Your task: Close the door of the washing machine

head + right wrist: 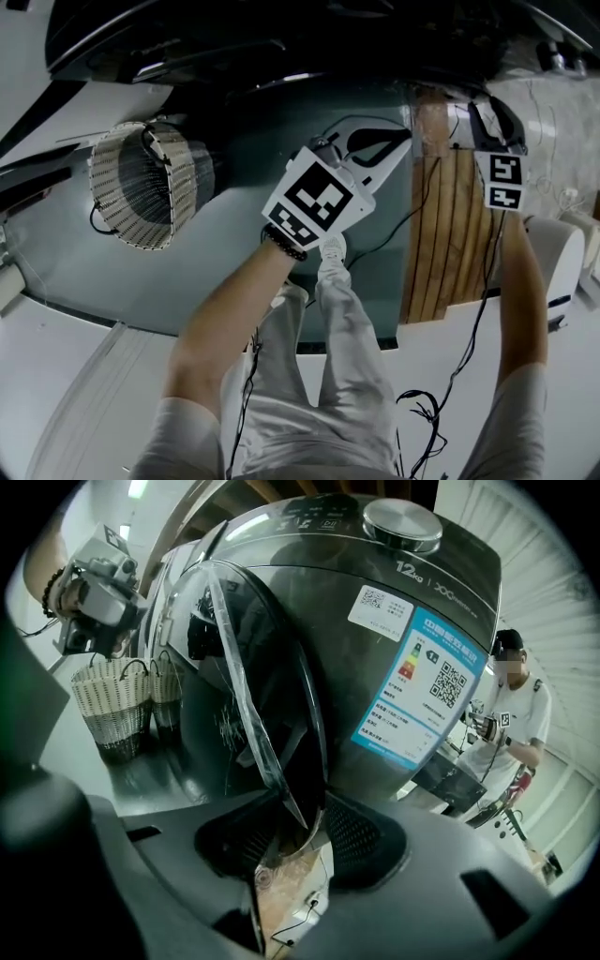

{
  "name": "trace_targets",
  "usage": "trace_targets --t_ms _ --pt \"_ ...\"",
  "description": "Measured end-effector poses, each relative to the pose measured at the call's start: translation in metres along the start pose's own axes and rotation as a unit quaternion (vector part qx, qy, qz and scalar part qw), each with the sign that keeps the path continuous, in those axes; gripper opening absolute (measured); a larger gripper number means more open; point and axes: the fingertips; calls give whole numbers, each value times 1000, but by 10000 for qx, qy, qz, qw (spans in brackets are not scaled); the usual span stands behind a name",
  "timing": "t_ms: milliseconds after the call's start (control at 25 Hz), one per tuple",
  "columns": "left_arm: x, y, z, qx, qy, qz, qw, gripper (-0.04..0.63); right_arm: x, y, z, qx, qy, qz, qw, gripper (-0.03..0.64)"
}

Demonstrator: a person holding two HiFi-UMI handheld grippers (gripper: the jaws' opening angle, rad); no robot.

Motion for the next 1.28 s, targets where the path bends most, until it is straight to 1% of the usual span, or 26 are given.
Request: trace_targets --t_ms 200,320,400,440,600,760,880,1000,1080,1200,1280 --pt "15 0 0 -77 11 -167 9998 3 1 -1 2 -123 -50 36 9999 160" --pt "23 2 1 -73 5 -333 9994 3 5 -2 5 -363 -41 210 9991 149" --pt "29 3 2 -83 -2 -416 9991 3 11 1 12 -575 1 328 9978 106" --pt "32 2 2 -79 -11 -446 9990 3 16 5 15 -699 -7 360 9969 96" --pt "48 0 6 34 -85 -590 9982 3 51 30 21 -1057 -266 482 9929 11" --pt "73 -5 6 131 -152 -812 9965 3 94 63 18 -1575 -476 392 9856 11" --pt "102 -16 -3 112 -185 -1013 9946 3 133 80 -8 -1852 -759 304 9793 11" --pt "138 -27 -23 62 -305 -1224 9920 3 171 89 -51 -2002 -1077 220 9736 11" --pt "165 -34 -42 216 -508 -1425 9883 3 195 94 -85 -2067 -1304 103 9696 11" --pt "209 -55 -74 560 -784 -1741 9800 3 239 108 -140 -2020 -1514 -234 9673 11" --pt "238 -74 -101 658 -904 -1867 9760 3 273 115 -179 -2005 -1619 -456 9652 11"
Point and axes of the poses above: the fingertips, and each gripper's own axes: x backward along the fingers, y to its left, z out of its underside, and after that the axes turned 2 degrees about y, right-handed
